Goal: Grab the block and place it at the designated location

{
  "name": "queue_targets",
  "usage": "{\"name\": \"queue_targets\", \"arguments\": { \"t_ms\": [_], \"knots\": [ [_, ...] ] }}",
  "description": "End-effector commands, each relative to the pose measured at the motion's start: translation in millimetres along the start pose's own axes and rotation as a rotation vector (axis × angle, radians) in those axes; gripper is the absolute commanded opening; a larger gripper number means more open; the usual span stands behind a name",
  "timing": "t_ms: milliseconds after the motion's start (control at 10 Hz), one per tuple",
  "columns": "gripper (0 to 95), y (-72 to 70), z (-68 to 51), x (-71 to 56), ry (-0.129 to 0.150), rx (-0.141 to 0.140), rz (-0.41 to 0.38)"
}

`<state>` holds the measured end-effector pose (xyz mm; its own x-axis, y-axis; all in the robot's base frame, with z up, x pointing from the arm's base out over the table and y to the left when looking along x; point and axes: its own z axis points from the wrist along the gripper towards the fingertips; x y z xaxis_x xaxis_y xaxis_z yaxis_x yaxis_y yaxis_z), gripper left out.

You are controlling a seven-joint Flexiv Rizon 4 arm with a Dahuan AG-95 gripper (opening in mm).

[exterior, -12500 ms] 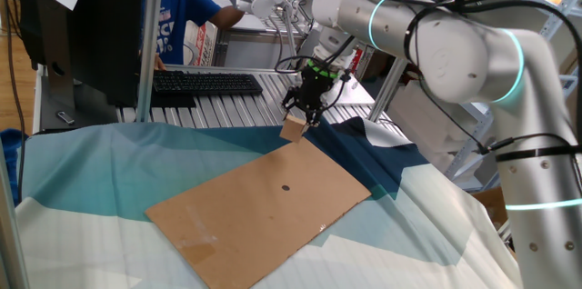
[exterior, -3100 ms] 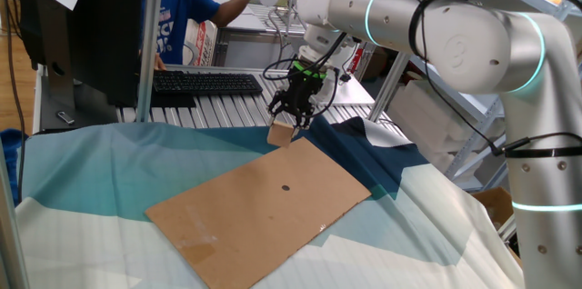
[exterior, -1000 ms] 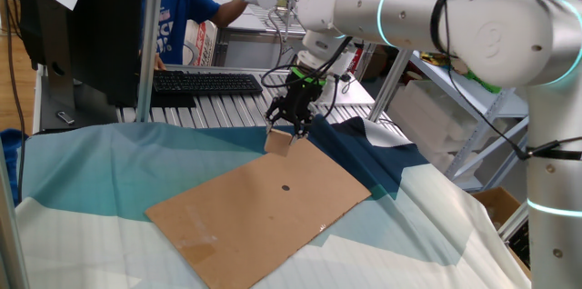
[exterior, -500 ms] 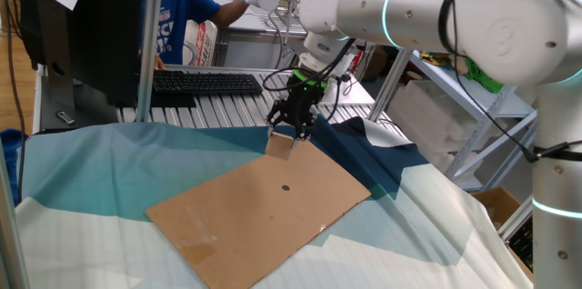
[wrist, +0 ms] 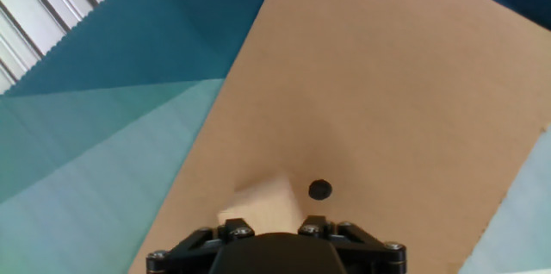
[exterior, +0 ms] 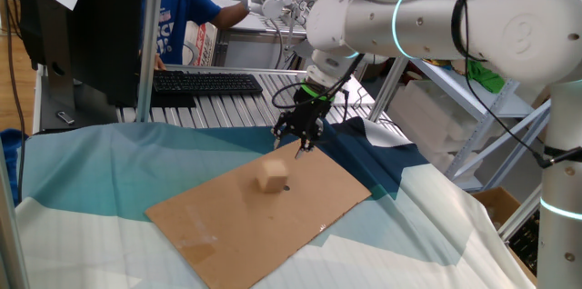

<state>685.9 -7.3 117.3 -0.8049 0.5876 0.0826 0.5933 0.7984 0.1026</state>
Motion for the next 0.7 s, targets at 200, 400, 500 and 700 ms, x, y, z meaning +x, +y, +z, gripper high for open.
{"name": "queue_targets", "arguments": {
  "t_ms": [200, 400, 500, 700],
  "knots": [
    [0.0, 0.4, -0.6, 0.1, 0.009, 0.001, -0.026],
    [0.0, 0.4, -0.5, 0.1, 0.019, 0.010, -0.021],
    [0.0, 0.5, -0.5, 0.2, 0.029, 0.019, -0.011],
    [0.0, 0.8, -0.4, 0.5, 0.033, 0.011, 0.050]
  ]
}}
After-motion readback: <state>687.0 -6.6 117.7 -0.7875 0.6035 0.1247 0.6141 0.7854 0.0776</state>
